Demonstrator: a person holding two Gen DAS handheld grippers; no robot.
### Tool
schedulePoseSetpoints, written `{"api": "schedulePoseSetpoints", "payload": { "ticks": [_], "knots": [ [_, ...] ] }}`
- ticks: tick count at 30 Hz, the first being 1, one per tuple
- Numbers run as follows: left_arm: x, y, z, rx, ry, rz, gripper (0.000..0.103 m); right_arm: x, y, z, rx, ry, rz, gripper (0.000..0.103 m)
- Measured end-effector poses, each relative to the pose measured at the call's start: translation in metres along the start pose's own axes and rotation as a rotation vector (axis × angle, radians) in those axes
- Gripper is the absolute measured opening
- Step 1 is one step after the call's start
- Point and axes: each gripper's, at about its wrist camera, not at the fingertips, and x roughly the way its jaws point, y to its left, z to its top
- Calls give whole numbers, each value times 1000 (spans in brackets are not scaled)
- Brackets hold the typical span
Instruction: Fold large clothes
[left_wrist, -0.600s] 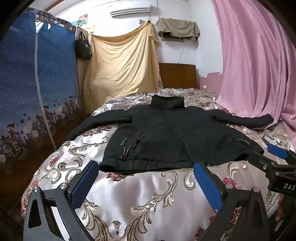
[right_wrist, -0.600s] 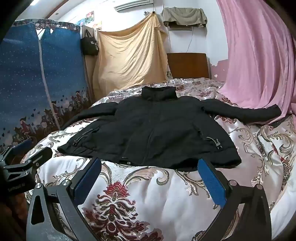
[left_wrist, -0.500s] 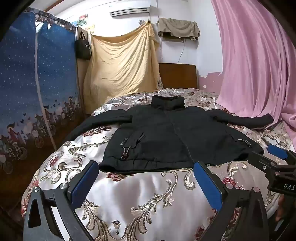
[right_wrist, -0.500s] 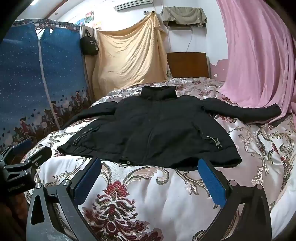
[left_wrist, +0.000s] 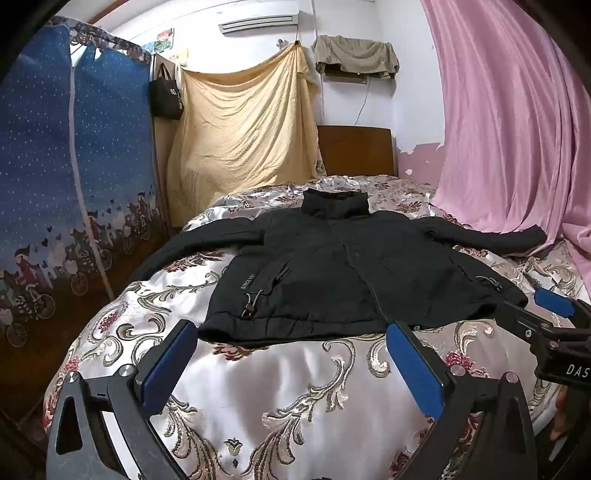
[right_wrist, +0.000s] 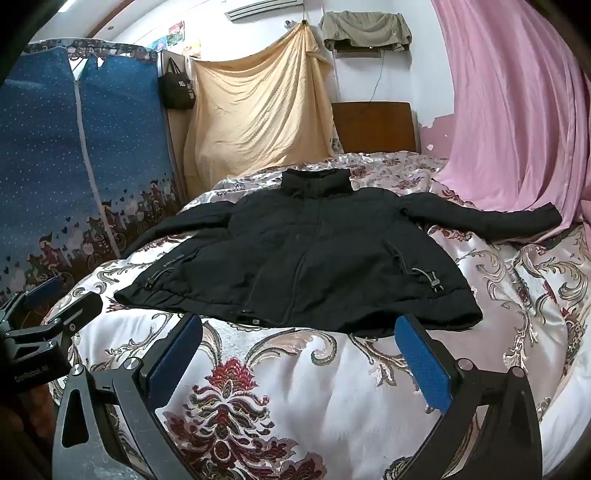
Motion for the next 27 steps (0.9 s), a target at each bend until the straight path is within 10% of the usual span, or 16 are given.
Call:
{"api": "schedulePoseSetpoints", "payload": {
  "ticks": [27],
  "knots": [
    [0, 0, 0, 3, -1, 2, 103, 1, 0, -1, 4, 7, 0, 102]
  ]
}}
